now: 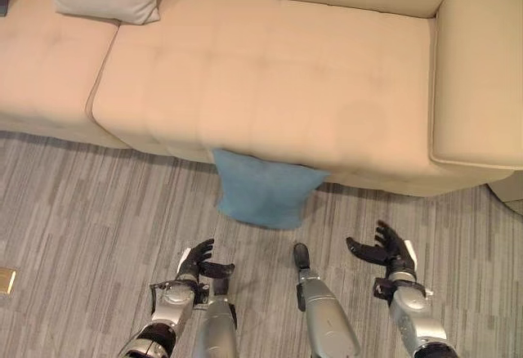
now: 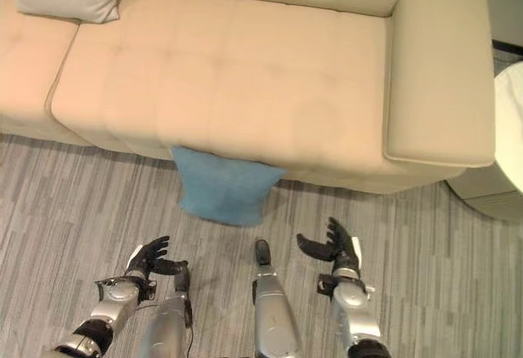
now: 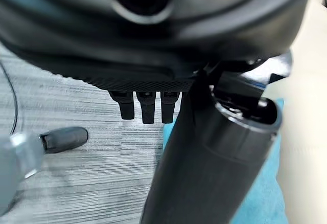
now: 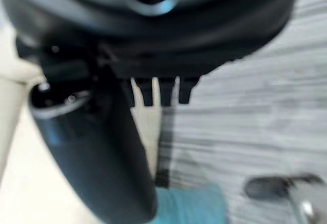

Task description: Pick up all the scattered cushions and arrange them neatly on the sofa.

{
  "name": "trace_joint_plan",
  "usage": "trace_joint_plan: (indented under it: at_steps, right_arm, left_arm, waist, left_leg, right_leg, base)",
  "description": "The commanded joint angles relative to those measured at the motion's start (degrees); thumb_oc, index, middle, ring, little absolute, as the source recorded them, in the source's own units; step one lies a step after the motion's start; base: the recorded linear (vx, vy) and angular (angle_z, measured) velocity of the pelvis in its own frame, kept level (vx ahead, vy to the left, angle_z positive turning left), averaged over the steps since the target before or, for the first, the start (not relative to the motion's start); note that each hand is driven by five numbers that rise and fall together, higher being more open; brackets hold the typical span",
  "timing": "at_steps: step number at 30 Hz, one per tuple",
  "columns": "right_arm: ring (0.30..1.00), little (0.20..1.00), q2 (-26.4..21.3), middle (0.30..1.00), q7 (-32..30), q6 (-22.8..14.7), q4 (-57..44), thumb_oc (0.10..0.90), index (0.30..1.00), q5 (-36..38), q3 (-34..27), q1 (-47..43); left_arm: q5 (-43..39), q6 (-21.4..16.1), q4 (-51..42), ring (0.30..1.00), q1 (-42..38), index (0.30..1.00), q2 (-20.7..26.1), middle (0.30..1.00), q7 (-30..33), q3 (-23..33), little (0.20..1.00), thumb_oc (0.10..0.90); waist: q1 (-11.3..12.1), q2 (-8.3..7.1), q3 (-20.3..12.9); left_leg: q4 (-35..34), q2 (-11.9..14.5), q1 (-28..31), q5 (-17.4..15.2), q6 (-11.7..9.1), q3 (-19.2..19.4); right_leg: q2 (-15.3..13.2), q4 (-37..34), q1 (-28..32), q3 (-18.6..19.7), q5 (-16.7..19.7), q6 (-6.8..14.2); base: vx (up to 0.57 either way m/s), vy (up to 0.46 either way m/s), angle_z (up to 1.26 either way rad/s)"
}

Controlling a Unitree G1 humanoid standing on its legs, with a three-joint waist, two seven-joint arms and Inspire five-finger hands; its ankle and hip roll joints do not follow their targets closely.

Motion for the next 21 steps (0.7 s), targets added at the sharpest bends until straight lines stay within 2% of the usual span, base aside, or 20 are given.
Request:
trace_joint_plan:
  at_steps: [1, 2, 3, 4, 5, 6, 7, 8, 10, 11, 12, 14, 15, 17, 21]
  right_arm:
    - [0.900, 0.900, -1.4, 0.900, -1.8, -5.0, -6.0, 0.800, 0.900, 1.2, 1.8, -0.6]
    - [0.900, 0.900, -1.7, 0.900, -2.1, -5.2, -5.9, 0.800, 0.900, 1.3, 2.4, -2.0]
    - [0.900, 0.900, -1.7, 0.900, -2.1, -5.2, -5.9, 0.800, 0.900, 1.3, 2.4, -2.0]
    - [0.900, 0.900, -1.8, 0.900, -3.2, -5.7, -4.9, 0.800, 0.900, 1.1, 3.8, -5.2]
    - [0.900, 0.900, -1.7, 0.900, -3.2, -5.7, -4.8, 0.800, 0.900, 1.1, 3.8, -5.3]
    - [0.900, 0.900, -2.0, 0.900, -2.8, -5.9, -4.6, 0.800, 0.900, 0.7, 4.8, -6.4]
    - [0.900, 0.900, -2.1, 0.900, -2.9, -6.2, -4.6, 0.800, 0.900, -0.1, 5.9, -9.5]
    - [0.900, 0.900, -2.1, 0.900, -2.9, -6.3, -4.6, 0.800, 0.900, -0.1, 5.9, -9.6]
    - [0.900, 0.900, -2.5, 0.900, -3.4, -6.6, -4.7, 0.800, 0.900, 0.0, 5.8, -11.8]
    - [0.900, 0.900, -3.3, 0.900, -4.2, -7.4, -4.1, 0.800, 0.900, -0.2, 6.3, -15.0]
    - [0.900, 0.900, -3.6, 0.900, -4.7, -7.5, -3.8, 0.800, 0.900, 0.0, 6.4, -16.6]
    - [0.900, 0.900, -4.4, 0.900, -6.1, -8.1, -1.7, 0.800, 0.900, 0.3, 7.1, -21.0]
    - [0.900, 0.900, -5.3, 0.900, -6.8, -8.0, -0.6, 0.800, 0.900, 0.6, 7.2, -23.0]
    - [0.900, 0.900, -6.2, 0.900, -7.8, -7.7, 1.1, 0.800, 0.900, 0.6, 7.7, -25.9]
    - [0.900, 0.900, -7.4, 0.900, -11.9, -6.8, 5.4, 0.800, 0.900, -0.4, 10.1, -34.5]
  left_arm:
    - [-1.1, -2.2, -1.1, 0.900, -0.5, 0.900, 4.7, 0.900, 1.7, 0.9, 0.900, 0.800]
    - [-1.3, -2.3, -1.2, 0.900, -0.7, 0.900, 4.9, 0.900, 1.8, 0.9, 0.900, 0.800]
    - [-1.3, -2.3, -1.2, 0.900, -0.7, 0.900, 4.9, 0.900, 1.8, 0.9, 0.900, 0.800]
    - [-2.3, -2.9, -2.4, 0.900, -1.3, 0.900, 5.6, 0.900, 2.6, 0.9, 0.900, 0.800]
    - [-2.3, -2.9, -2.4, 0.900, -1.3, 0.900, 5.6, 0.900, 2.6, 0.9, 0.900, 0.800]
    - [-2.6, -3.1, -2.4, 0.900, -1.5, 0.900, 5.9, 0.900, 2.1, 1.0, 0.900, 0.800]
    - [-3.5, -3.9, -2.9, 0.900, -3.4, 0.900, 6.2, 0.900, 2.9, 0.7, 0.900, 0.800]
    - [-3.5, -3.9, -2.9, 0.900, -3.4, 0.900, 6.2, 0.900, 2.9, 0.7, 0.900, 0.800]
    - [-3.8, -4.6, -3.2, 0.900, -6.1, 0.900, 7.0, 0.900, 3.6, 0.2, 0.900, 0.800]
    - [-5.1, -5.3, -4.1, 0.900, -9.1, 0.900, 7.5, 0.900, 4.7, -0.2, 0.900, 0.800]
    - [-5.8, -5.7, -4.7, 0.900, -10.8, 0.900, 7.8, 0.900, 4.9, -0.5, 0.900, 0.800]
    - [-7.7, -6.5, -5.0, 0.900, -14.6, 0.900, 8.8, 0.900, 5.9, -1.3, 0.900, 0.800]
    - [-8.0, -6.5, -5.1, 0.900, -16.7, 0.900, 9.3, 0.900, 6.1, -2.0, 0.900, 0.800]
    - [-7.8, -6.6, -5.1, 0.900, -19.6, 0.900, 10.1, 0.900, 6.5, -3.0, 0.900, 0.800]
    - [-7.8, -6.6, -5.9, 0.900, -28.6, 0.900, 12.9, 0.900, 8.0, -5.6, 0.900, 0.800]
  waist:
    - [1.8, -0.94, -2.0]
    - [2.6, -0.44, -1.5]
    - [2.6, -0.55, -1.4]
    - [5.4, 0.12, 0.1]
    - [5.5, -0.01, 0.1]
    - [6.0, 0.41, -0.1]
    - [6.0, 0.69, 1.3]
    - [6.0, 0.67, 1.3]
    - [5.9, 0.30, 2.0]
    - [5.8, 0.04, 2.3]
    - [5.7, 0.14, 2.6]
    - [5.6, 0.67, 2.8]
    - [5.2, 0.64, 2.7]
    - [5.1, 1.08, 3.0]
    - [4.6, 2.74, 3.6]
  left_leg:
    - [1.8, -0.3, -6.0, -5.7, 4.0, 3.9]
    - [-3.9, -0.2, -7.2, -3.5, 3.8, 4.1]
    - [-4.1, -0.3, -7.0, -3.4, 3.8, 4.2]
    - [-15.9, -0.1, -9.4, 2.3, 2.4, 1.6]
    - [-16.1, -0.2, -9.2, 2.4, 2.4, 1.7]
    - [-20.1, 0.7, -7.7, 2.4, 2.4, 0.8]
    - [-16.6, -0.9, -8.8, 3.3, 2.0, 0.0]
    - [-16.5, -0.9, -8.9, 3.2, 2.0, 0.0]
    - [-13.5, -1.8, -12.6, 2.6, 2.4, 1.4]
    - [-12.0, -3.3, -15.6, 1.9, 2.9, 2.1]
    - [-10.9, -3.5, -17.1, 1.6, 3.0, 2.7]
    - [-10.0, -4.3, -20.0, 1.0, 3.4, 3.6]
    - [-8.9, -4.8, -20.9, -1.3, 3.2, 3.7]
    - [-7.9, -5.2, -23.0, -1.5, 3.3, 4.1]
    - [-5.4, -6.3, -30.5, -2.6, 3.8, 4.3]
  right_leg:
    - [1.1, -5.1, 1.8, 0.3, -4.4, 3.5]
    - [1.9, -4.2, 1.6, 0.5, -5.3, 3.5]
    - [1.9, -4.1, 1.7, 0.5, -5.4, 3.5]
    - [3.5, -1.5, 1.4, 1.6, -7.7, 3.6]
    - [3.4, -1.4, 1.4, 1.7, -7.8, 3.6]
    - [4.5, 1.1, -0.1, 2.4, -9.3, 4.1]
    - [5.1, 5.3, -2.9, 3.9, -10.0, 4.5]
    - [5.1, 5.4, -3.0, 4.0, -10.1, 4.5]
    - [4.1, 8.4, -7.2, 5.5, -11.0, 4.4]
    - [3.4, 9.2, -10.6, 6.4, -10.7, 4.6]
    - [3.0, 10.0, -12.3, 6.7, -10.5, 4.7]
    - [2.2, 10.4, -15.1, 7.5, -10.3, 4.9]
    - [1.4, 11.1, -15.8, 7.7, -11.9, 4.9]
    - [1.1, 11.5, -17.7, 8.0, -11.8, 4.9]
    - [0.4, 13.2, -24.9, 8.8, -11.5, 5.3]
  base:
    - [0.21, -0.017, 0.07]
    - [0.18, 0.028, 0.19]
    - [0.21, 0.135, 0.07]
    - [0.15, 0.098, 0.00]
    - [0.25, 0.154, -0.22]
    - [0.17, 0.173, -0.60]
    - [0.17, 0.175, -0.84]
    - [0.08, 0.184, -1.02]
    - [0.06, 0.209, -0.74]
    - [0.04, 0.243, -0.35]
    - [0.01, 0.206, -0.30]
    - [0.03, 0.133, -0.34]
    - [0.07, 0.111, -0.10]
    - [0.03, 0.064, 0.06]
    - [-0.03, 0.056, 0.00]
